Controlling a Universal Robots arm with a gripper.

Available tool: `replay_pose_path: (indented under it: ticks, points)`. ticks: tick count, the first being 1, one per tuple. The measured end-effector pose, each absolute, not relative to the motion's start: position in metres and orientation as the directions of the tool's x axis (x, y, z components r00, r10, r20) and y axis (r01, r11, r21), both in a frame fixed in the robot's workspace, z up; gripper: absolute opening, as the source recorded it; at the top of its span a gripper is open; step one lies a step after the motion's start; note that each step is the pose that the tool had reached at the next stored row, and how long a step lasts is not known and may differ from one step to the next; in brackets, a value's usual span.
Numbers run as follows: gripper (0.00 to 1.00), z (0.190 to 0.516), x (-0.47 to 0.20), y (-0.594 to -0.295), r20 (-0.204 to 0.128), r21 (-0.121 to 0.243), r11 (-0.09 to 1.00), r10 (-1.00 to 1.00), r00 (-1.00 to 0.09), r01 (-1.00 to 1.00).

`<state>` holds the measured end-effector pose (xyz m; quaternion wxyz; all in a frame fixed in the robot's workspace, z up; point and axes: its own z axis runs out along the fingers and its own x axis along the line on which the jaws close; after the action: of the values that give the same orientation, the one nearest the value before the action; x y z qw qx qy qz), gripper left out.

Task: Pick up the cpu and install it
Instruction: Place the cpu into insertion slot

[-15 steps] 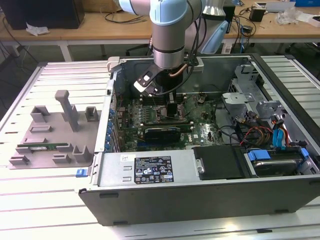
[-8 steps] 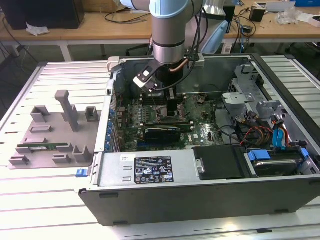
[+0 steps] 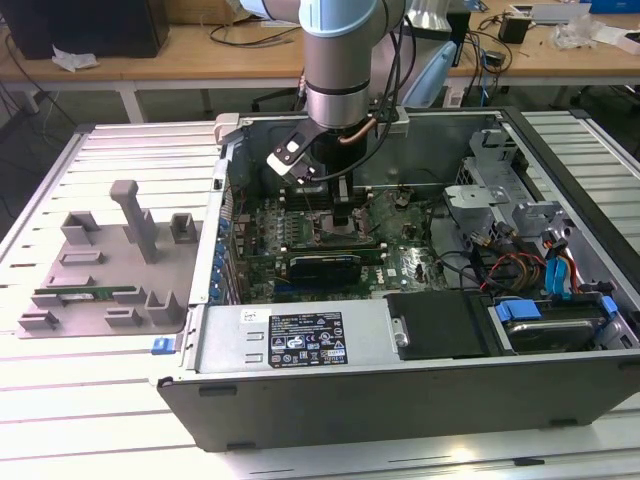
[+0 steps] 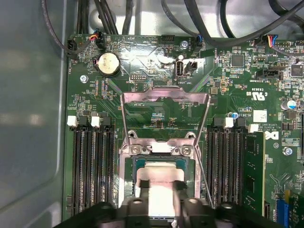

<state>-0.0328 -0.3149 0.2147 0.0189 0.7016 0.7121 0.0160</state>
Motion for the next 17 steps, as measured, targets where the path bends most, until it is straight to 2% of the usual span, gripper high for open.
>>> replay_pose_path:
  ticks: [1,2,5,17]
  points:
    - [0.28,0.2147,-0.0328,-0.3149,-0.004,0.049,0.015,1.0,-0.015,0.999]
    - [0.28,0.2147,-0.0328,-0.3149,-0.005,0.049,0.015,1.0,-0.015,0.999]
    - [0.11,0.2147,-0.0328,-0.3149,-0.005,0.049,0.015,1.0,-0.015,0.999]
    - [0.11,0.2085,-0.0328,-0.315,-0.006,0.049,0.015,1.0,-0.015,0.999]
